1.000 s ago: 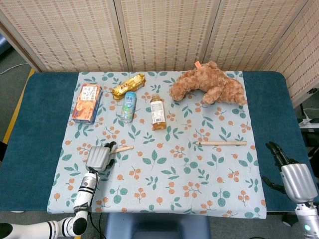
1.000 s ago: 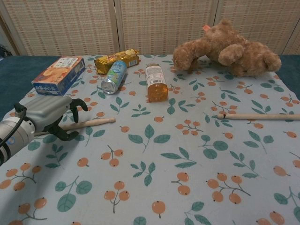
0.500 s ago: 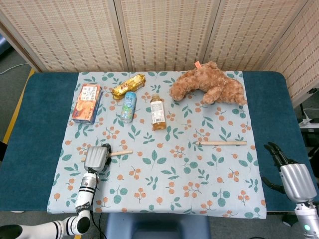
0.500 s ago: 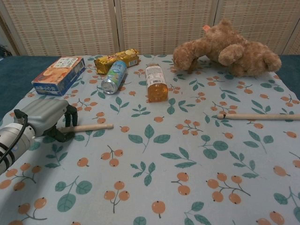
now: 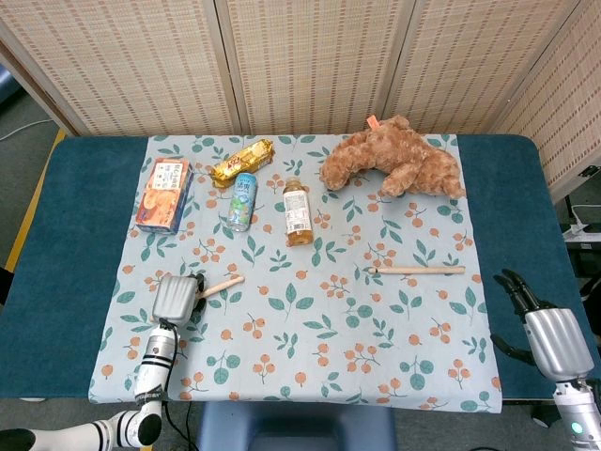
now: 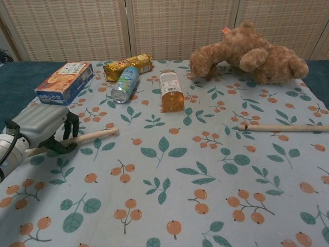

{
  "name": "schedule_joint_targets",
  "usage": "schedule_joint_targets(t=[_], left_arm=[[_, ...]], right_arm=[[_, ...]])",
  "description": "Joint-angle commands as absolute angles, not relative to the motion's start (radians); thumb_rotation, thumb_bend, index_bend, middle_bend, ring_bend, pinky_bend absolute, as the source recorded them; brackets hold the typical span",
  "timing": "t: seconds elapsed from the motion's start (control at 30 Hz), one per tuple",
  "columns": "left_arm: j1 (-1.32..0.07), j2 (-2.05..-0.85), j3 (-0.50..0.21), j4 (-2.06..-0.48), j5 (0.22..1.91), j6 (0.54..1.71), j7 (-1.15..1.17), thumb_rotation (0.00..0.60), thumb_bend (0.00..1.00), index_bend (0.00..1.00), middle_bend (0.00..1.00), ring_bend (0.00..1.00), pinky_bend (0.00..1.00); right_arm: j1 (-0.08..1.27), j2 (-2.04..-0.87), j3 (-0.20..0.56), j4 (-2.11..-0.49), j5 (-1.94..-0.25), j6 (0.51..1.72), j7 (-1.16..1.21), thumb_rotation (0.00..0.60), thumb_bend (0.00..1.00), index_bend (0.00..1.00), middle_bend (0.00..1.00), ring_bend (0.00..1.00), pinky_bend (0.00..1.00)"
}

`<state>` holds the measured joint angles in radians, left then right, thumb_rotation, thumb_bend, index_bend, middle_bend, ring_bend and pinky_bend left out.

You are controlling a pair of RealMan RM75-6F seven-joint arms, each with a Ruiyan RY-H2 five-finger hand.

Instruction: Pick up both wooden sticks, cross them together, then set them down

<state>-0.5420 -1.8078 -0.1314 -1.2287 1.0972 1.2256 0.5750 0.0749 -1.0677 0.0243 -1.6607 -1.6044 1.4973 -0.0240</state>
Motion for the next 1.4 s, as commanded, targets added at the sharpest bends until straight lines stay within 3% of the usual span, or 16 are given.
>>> schedule_joint_targets(t=[0.03, 0.17, 0.37, 0.57, 0.77, 1.4], left_arm=[[-0.518, -1.737, -0.118, -1.293, 1.13, 1.248, 0.563, 0.6, 0.38, 0.69, 0.86, 0.92, 1.0], [-0.493, -1.656, -0.118, -1.358, 1.156, 1.282, 0.547, 0.6, 0.38, 0.69, 0.87, 0.92, 1.0], [-0.467, -1.604, -0.128, -1.419, 1.183, 1.322, 0.521, 0.6, 0.38, 0.69, 0.87, 0.92, 1.0], [-0.46, -1.578, -0.145, -1.466, 1.214, 1.348, 0.492, 0.6, 0.38, 0.69, 0.87, 0.92, 1.0], [-0.458, -1.547, -0.165, -1.507, 1.231, 1.359, 0.475, 0.6, 0.38, 0.69, 0.87, 0.92, 1.0], [-0.472, -1.506, -0.235, -1.554, 1.212, 1.367, 0.454, 0.6, 0.38, 0.69, 0.87, 0.92, 1.0]], right_arm=[[0.099, -1.084, 0.04, -1.642, -1.584, 1.466, -0.032, 0.6, 0.08, 0.14, 0.09, 0.5, 0.64], [0.162, -1.154, 0.079, -1.539, -1.589, 1.427, 0.003, 0.6, 0.08, 0.23, 0.19, 0.67, 0.85], [0.279, -1.219, 0.134, -1.443, -1.537, 1.287, -0.006, 0.6, 0.11, 0.37, 0.32, 0.81, 0.99], [0.41, -1.283, 0.171, -1.327, -1.405, 1.046, -0.086, 0.6, 0.12, 0.4, 0.35, 0.84, 1.0], [0.488, -1.378, 0.179, -1.185, -1.323, 0.922, -0.147, 0.6, 0.12, 0.41, 0.35, 0.84, 1.0], [0.555, -1.55, 0.134, -0.97, -1.316, 0.867, -0.125, 0.6, 0.14, 0.49, 0.38, 0.86, 1.0]])
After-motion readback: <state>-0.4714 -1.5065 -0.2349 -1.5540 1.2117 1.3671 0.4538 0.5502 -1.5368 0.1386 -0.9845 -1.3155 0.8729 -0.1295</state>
